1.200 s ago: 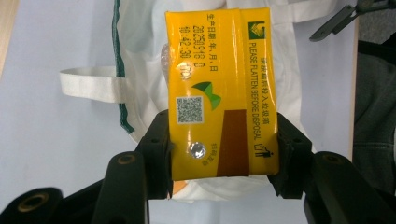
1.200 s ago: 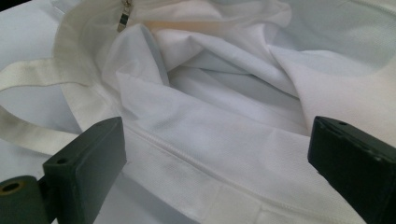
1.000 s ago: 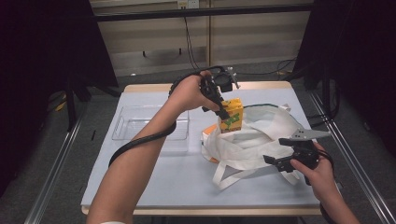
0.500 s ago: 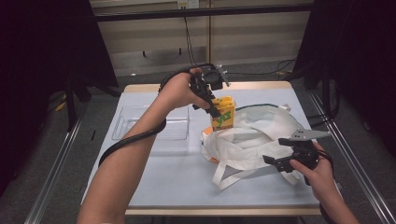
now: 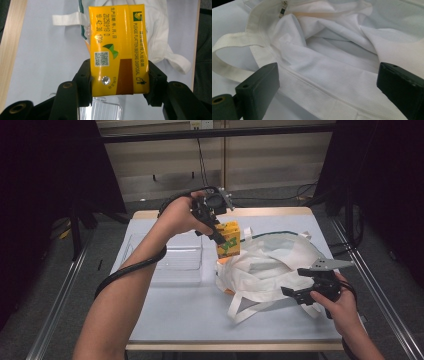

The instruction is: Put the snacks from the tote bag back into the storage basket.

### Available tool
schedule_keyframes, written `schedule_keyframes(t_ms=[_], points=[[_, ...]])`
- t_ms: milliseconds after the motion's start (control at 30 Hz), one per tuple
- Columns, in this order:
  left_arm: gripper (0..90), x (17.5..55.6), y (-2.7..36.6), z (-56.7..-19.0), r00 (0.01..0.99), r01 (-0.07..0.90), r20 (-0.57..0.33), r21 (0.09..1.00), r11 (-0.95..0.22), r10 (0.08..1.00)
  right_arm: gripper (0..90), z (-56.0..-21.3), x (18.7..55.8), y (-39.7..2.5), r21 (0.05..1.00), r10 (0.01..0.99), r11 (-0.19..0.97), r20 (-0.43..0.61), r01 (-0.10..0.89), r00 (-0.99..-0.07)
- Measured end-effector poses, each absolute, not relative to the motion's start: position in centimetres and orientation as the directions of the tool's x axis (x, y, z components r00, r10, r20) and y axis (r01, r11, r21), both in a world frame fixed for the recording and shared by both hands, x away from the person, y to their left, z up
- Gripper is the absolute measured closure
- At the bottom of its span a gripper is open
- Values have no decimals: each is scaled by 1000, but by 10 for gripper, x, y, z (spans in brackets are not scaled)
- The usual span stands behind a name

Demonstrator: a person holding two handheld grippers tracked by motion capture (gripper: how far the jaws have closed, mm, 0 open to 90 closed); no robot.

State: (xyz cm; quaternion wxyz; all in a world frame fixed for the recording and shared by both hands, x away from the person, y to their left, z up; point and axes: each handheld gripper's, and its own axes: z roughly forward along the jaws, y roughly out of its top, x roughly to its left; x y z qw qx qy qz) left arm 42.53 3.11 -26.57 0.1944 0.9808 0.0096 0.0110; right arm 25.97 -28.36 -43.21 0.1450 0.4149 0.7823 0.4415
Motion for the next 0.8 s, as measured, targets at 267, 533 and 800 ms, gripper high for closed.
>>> schedule_keyframes(t_ms=[267,533,800], points=[[503,431,44,-265,999,13,28,359,-933,24,44,-432,259,-283,812,777,268,137,519,-615],[503,434,58,-265,999,36,23,360,-932,48,44,-433,259,-282,810,775,269,139,521,-616],[503,437,69,-268,998,44,23,348,-937,55,45,-434,260,-282,810,774,267,142,522,-617]])
